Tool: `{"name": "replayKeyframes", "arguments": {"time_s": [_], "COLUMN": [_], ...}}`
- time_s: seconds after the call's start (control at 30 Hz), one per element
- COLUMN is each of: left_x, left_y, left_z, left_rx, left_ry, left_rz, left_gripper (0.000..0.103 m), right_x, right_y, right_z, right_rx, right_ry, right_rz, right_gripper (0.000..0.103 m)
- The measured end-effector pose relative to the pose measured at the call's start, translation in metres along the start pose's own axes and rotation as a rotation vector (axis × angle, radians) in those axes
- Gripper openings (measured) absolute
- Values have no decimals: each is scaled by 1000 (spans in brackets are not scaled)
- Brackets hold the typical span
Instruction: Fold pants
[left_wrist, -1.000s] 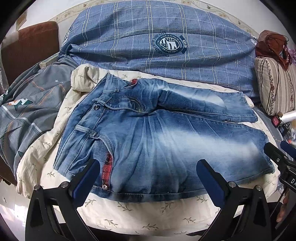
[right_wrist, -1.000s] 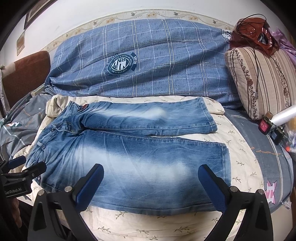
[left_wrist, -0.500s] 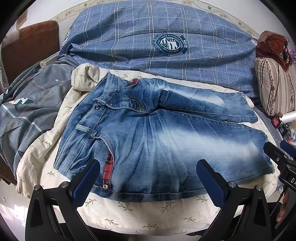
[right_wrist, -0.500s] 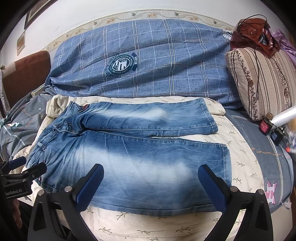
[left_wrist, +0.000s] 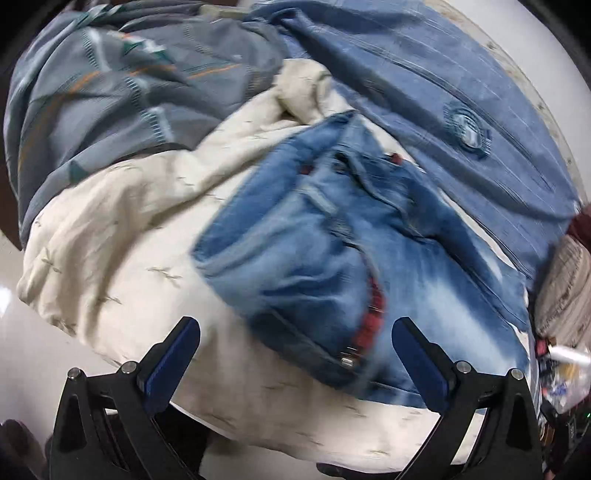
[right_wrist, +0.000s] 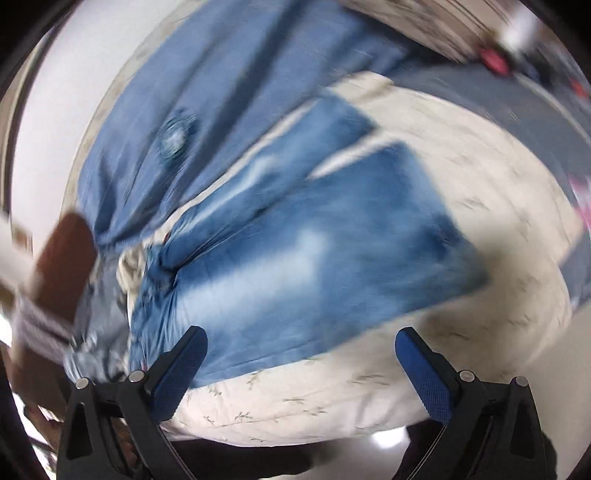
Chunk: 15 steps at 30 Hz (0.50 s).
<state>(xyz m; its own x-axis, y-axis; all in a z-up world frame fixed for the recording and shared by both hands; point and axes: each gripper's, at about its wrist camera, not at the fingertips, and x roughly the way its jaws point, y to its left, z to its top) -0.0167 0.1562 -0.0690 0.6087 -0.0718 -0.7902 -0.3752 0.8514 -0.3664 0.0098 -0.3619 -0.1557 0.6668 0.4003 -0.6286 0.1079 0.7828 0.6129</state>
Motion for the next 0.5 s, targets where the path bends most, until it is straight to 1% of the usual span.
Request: {"name": "replayKeyframes", "arguments": {"time_s": [0.07, 0.13, 0.27, 0.3, 0.33, 0.37, 0.43, 0.47, 0.5], "left_x": [4, 10, 23, 33, 38, 40, 38, 38, 38], "left_y": [6, 7, 7, 11, 18, 23, 26, 27, 27], "left_z": [2, 6, 10, 9, 7, 5, 4, 4, 4], "left_rx": [-15, -35, -78, -120, -144, -171, -192, -195, -190], "left_ry": [2, 18, 41, 79, 100, 99, 89, 94, 106], "left_rz": [1, -31, -67, -83, -96, -118, -137, -140, -144], "left_gripper": [103, 103, 103, 103, 103, 102, 102, 103, 103], "right_x": [0, 1, 11, 13, 15, 17, 21, 23, 25], "right_y": [-23, -38, -54, -57, -59, -60, -63, -63, -64], "right_z": [6, 13, 28, 31, 34, 36, 36, 36, 35], "right_rx": [101, 176, 275, 296, 309, 313, 330, 329, 327], "right_ry": [10, 5, 10, 5, -3, -6, -3, -2, -3], "right_rz": [24, 55, 97, 92, 90, 99, 96, 89, 76], "right_gripper": [103, 103, 101, 99, 97, 95, 82, 79, 73]}}
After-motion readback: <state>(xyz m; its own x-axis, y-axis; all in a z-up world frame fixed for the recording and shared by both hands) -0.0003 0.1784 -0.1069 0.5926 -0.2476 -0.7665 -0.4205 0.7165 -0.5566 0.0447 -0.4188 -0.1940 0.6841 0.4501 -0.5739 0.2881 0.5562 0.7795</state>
